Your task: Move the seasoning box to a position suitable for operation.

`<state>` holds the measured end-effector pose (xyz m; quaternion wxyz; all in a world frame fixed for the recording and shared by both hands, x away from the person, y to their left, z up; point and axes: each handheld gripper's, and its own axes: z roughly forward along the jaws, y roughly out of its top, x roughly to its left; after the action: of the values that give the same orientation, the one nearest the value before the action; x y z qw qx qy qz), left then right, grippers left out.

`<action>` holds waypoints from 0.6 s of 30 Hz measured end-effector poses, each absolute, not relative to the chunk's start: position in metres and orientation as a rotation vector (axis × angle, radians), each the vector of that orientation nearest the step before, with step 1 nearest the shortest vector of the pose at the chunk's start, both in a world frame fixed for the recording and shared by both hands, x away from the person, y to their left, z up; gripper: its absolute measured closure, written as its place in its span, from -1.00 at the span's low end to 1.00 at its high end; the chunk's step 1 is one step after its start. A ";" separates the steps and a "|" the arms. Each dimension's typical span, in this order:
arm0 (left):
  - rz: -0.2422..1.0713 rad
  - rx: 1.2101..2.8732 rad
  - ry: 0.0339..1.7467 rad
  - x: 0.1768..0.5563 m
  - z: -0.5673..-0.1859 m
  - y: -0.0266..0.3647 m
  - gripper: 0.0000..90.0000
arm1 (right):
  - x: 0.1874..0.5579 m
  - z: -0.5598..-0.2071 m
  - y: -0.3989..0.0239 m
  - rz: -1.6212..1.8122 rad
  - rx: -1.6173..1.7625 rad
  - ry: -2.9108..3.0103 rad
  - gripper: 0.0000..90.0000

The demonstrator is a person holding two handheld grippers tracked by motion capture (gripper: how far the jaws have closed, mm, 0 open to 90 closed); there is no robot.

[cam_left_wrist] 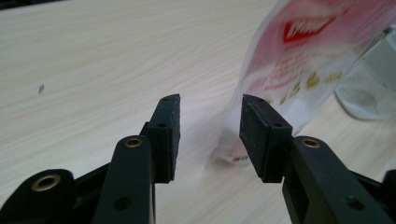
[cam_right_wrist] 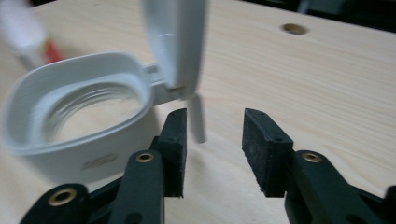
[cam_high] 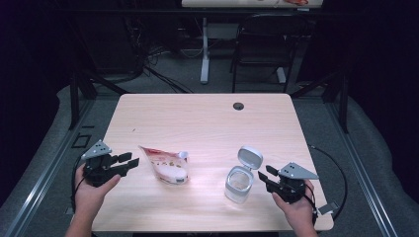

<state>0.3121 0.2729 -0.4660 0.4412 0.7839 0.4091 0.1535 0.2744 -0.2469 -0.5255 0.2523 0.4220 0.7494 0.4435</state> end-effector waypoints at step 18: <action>0.415 1.991 0.876 0.315 -0.438 0.246 0.36 | 0.264 -0.478 -0.241 1.268 1.124 2.022 0.45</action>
<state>0.3154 0.2456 -0.4381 0.4473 0.8042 0.3537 0.1678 0.2644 -0.2407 -0.4777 0.2491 0.4126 0.7424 0.4654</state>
